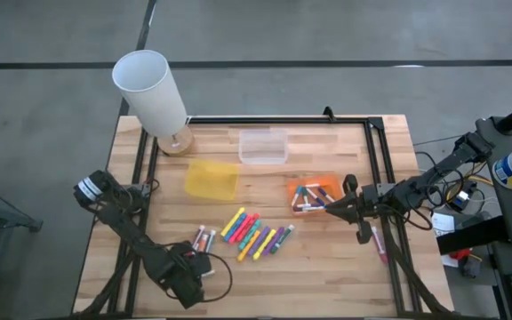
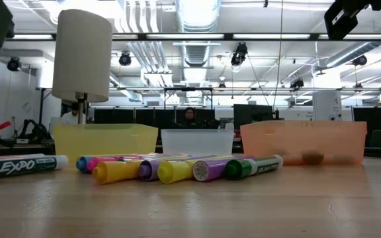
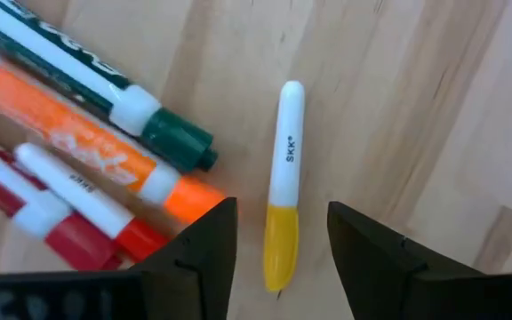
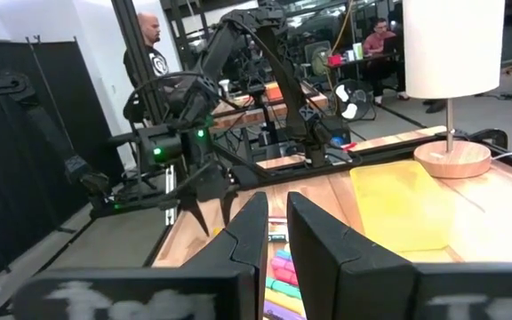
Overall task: Pick & Place Markers
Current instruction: Put the small yellow highlighter pen into the orange bin
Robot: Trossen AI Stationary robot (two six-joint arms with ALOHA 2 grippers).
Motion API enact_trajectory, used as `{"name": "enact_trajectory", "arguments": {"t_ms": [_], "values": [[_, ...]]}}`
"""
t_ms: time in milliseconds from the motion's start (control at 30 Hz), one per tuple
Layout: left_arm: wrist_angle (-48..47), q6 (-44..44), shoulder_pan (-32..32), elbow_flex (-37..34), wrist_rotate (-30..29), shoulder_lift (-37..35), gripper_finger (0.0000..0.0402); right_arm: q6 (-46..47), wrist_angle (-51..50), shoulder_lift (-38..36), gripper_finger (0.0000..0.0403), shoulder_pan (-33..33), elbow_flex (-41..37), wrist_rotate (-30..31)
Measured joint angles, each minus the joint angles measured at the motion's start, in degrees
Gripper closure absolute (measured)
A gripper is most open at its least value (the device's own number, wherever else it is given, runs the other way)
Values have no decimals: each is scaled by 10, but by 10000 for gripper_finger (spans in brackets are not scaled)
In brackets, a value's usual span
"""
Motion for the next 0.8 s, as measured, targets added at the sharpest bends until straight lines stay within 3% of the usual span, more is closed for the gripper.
{"name": "enact_trajectory", "arguments": {"t_ms": [567, 667, 800], "values": [[67, -19, 1, -60, 8, 1, 233, 2, 0, 0, 360, 0, 0, 0], [64, -15, 5, -60, 6, 2, 256, 2, 0, 0, 360, 0, 0, 0], [59, -2, 8, -61, 3, 2, 316, 2, 0, 0, 360, 0, 0, 0]]}}
